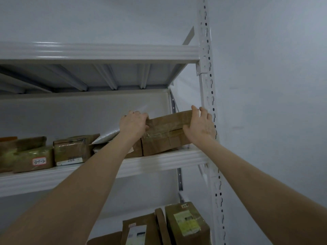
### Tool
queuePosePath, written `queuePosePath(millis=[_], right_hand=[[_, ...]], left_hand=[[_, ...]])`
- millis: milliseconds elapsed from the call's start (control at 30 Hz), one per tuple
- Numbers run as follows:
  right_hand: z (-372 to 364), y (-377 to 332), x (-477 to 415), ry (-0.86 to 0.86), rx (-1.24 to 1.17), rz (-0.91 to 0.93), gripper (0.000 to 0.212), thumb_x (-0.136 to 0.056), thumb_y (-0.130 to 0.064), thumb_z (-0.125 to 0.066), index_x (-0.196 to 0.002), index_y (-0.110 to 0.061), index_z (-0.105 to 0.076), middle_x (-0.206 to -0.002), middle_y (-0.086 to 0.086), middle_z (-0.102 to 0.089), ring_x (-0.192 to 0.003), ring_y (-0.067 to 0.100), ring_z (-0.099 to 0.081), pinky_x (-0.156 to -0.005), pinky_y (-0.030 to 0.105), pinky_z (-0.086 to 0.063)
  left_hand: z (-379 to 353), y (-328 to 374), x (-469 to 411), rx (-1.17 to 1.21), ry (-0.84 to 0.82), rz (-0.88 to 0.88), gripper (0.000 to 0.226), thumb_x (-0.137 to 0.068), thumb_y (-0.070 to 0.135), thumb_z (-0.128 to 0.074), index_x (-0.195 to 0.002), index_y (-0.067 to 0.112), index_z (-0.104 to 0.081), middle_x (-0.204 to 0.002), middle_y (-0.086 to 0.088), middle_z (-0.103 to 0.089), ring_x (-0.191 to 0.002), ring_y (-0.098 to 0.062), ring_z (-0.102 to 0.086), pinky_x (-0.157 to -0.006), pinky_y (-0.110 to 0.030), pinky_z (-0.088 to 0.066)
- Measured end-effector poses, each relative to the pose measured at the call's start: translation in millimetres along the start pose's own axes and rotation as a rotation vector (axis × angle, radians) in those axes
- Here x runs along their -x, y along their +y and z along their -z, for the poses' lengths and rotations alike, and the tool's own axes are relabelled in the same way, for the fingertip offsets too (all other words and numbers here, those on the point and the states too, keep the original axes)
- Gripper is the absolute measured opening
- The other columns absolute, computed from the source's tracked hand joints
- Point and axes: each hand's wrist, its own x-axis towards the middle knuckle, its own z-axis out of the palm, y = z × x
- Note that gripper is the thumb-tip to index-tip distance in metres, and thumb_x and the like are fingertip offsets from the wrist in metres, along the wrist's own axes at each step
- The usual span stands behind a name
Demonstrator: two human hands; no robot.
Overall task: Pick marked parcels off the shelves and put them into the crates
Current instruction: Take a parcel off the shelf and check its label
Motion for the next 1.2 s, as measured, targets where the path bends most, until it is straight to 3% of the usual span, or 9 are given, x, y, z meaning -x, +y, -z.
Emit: queuePosePath(millis=[167,333,500,600,700,800,933,1033,1200], right_hand=[[4.4,-0.5,-1.5,-0.019,-0.054,-0.037,0.072,-0.093,-0.031,-0.052,-0.152,-0.018,-0.013,-0.154,0.011,-0.023,-0.137,0.032,-0.028,-0.107,0.044,-0.034],[1.3,-4.2,-6.1,-0.121,-0.253,-0.106,0.074,-0.092,-0.044,-0.051,-0.151,-0.028,-0.010,-0.145,0.010,-0.038,-0.125,0.033,-0.046,-0.097,0.052,-0.045],[12.5,-9.0,-1.4,-0.021,-0.367,-0.195,0.068,-0.095,-0.046,-0.047,-0.151,-0.017,-0.019,-0.147,0.011,-0.037,-0.127,0.033,-0.045,-0.098,0.045,-0.041],[21.4,-6.0,1.5,0.016,-0.416,-0.292,0.067,-0.096,-0.048,-0.045,-0.147,-0.009,-0.027,-0.144,0.013,-0.040,-0.124,0.033,-0.047,-0.093,0.040,-0.041],[25.4,-0.3,7.9,-0.026,-0.406,-0.324,0.061,-0.097,-0.049,-0.042,-0.139,-0.005,-0.042,-0.135,0.013,-0.051,-0.115,0.031,-0.053,-0.085,0.037,-0.042],[26.3,1.0,12.4,-0.061,-0.481,-0.344,0.063,-0.095,-0.050,-0.045,-0.139,-0.006,-0.042,-0.132,0.012,-0.054,-0.114,0.030,-0.054,-0.091,0.040,-0.047],[31.1,-1.3,15.3,-0.065,-0.627,-0.406,0.055,-0.091,-0.050,-0.050,-0.123,-0.006,-0.052,-0.120,0.010,-0.056,-0.101,0.026,-0.057,-0.080,0.035,-0.046],[37.4,-1.1,19.3,-0.048,-0.724,-0.457,0.044,-0.090,-0.049,-0.053,-0.112,-0.011,-0.049,-0.105,0.008,-0.056,-0.094,0.025,-0.056,-0.075,0.036,-0.046],[40.7,1.8,30.3,-0.016,-0.824,-0.554,0.038,-0.083,-0.044,-0.061,-0.103,-0.014,-0.051,-0.095,0.010,-0.052,-0.081,0.025,-0.052,-0.060,0.031,-0.041]], left_hand=[[0.7,-12.5,9.0,0.033,0.021,0.020,0.030,-0.095,0.032,-0.055,-0.124,0.025,-0.053,-0.122,-0.003,-0.058,-0.117,-0.024,-0.048,-0.091,-0.039,-0.040],[-4.3,-21.8,14.9,0.181,0.047,0.050,0.028,-0.094,0.026,-0.056,-0.122,0.026,-0.057,-0.121,-0.005,-0.061,-0.114,-0.026,-0.051,-0.094,-0.041,-0.044],[10.8,0.3,28.6,0.432,0.179,0.067,0.025,-0.098,0.021,-0.049,-0.118,0.024,-0.064,-0.119,-0.001,-0.065,-0.108,-0.021,-0.059,-0.087,-0.034,-0.048],[21.6,9.0,33.5,0.527,0.221,0.107,0.032,-0.098,0.022,-0.048,-0.129,0.021,-0.055,-0.132,-0.005,-0.055,-0.121,-0.021,-0.050,-0.099,-0.036,-0.042],[24.1,2.0,40.4,0.555,0.099,0.253,0.044,-0.099,0.027,-0.046,-0.140,0.012,-0.043,-0.141,-0.012,-0.046,-0.129,-0.029,-0.043,-0.103,-0.039,-0.037],[21.9,1.4,46.5,0.677,-0.113,0.295,0.054,-0.099,0.038,-0.043,-0.143,0.007,-0.036,-0.142,-0.015,-0.045,-0.128,-0.032,-0.044,-0.100,-0.037,-0.038],[21.7,3.6,50.5,0.928,-0.027,0.408,0.055,-0.096,0.046,-0.046,-0.138,0.012,-0.042,-0.141,-0.013,-0.044,-0.120,-0.030,-0.050,-0.097,-0.038,-0.041],[24.3,1.2,54.0,1.058,0.048,0.531,0.059,-0.090,0.055,-0.049,-0.133,0.014,-0.044,-0.136,-0.012,-0.045,-0.114,-0.030,-0.050,-0.090,-0.038,-0.041],[23.3,-4.8,58.8,1.152,-0.056,0.598,0.081,-0.085,0.063,-0.053,-0.144,0.010,-0.034,-0.143,-0.014,-0.042,-0.126,-0.034,-0.044,-0.099,-0.043,-0.040]])
